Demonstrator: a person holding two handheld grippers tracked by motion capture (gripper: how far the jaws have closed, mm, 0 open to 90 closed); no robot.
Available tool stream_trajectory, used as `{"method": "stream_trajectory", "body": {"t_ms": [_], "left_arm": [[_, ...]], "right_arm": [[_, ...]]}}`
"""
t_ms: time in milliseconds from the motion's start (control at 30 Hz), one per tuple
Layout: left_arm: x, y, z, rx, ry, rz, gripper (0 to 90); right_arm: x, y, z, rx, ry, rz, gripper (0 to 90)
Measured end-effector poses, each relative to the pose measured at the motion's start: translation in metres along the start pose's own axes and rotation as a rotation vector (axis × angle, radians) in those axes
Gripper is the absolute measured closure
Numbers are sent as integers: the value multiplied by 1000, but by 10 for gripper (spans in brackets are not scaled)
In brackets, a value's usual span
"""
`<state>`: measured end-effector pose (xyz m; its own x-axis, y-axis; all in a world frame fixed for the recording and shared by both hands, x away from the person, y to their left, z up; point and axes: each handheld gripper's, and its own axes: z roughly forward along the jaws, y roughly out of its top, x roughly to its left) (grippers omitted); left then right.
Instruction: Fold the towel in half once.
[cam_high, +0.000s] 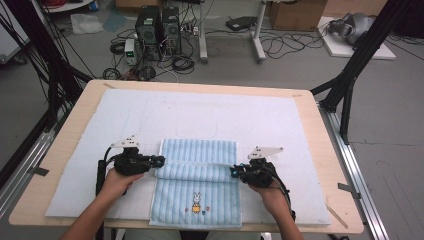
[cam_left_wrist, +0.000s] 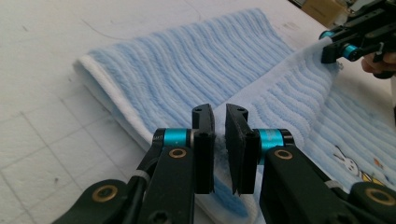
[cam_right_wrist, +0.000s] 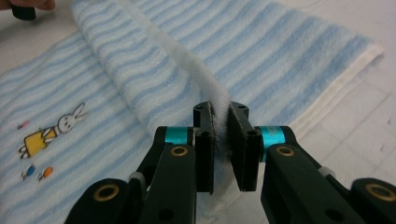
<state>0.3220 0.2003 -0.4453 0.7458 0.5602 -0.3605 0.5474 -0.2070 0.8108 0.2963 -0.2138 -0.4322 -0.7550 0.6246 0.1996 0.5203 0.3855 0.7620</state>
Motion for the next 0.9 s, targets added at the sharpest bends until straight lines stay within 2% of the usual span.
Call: {"method": "stream_trajectory", "body": {"t_ms": [100,167,200,267,333,400,467,533,600,667,767,833,867,900], "left_arm": [[2,-2,-1,18,-25,3,796],[4,-1,-2,5,-25,-5,716],[5,1,-3,-7,-7,-15,629],[9,8,-4,-46,36,-16,596],[13,15,-7,-93,75,-30,525],[18,21,-9,-134,115,-37,515],[24,25,-8,-145,145,-58,499],[30,25,-3,-146,172,-74,499],[33,23,3,-120,184,-94,499],[31,21,9,-75,195,-74,505],[27,19,18,-25,199,-30,553],[26,17,25,12,205,-22,605],[25,17,27,30,216,-11,652],[24,17,28,27,223,-2,713]], "right_arm": [[1,-3,-4,-1,19,-3,773],[2,-3,-8,-21,25,-10,665],[0,-2,-10,-51,19,4,612],[-4,2,-14,-112,1,28,551],[-9,7,-16,-156,-37,56,528],[-13,12,-16,-191,-76,67,519],[-19,17,-13,-179,-122,85,546],[-28,20,-6,-139,-168,93,573],[-35,21,5,-84,-194,108,600],[-39,19,13,-47,-187,134,627],[-39,16,21,-23,-171,134,696],[-39,15,24,-6,-159,126,775],[-38,15,25,1,-168,116,808],[-38,15,26,2,-169,111,846]]}}
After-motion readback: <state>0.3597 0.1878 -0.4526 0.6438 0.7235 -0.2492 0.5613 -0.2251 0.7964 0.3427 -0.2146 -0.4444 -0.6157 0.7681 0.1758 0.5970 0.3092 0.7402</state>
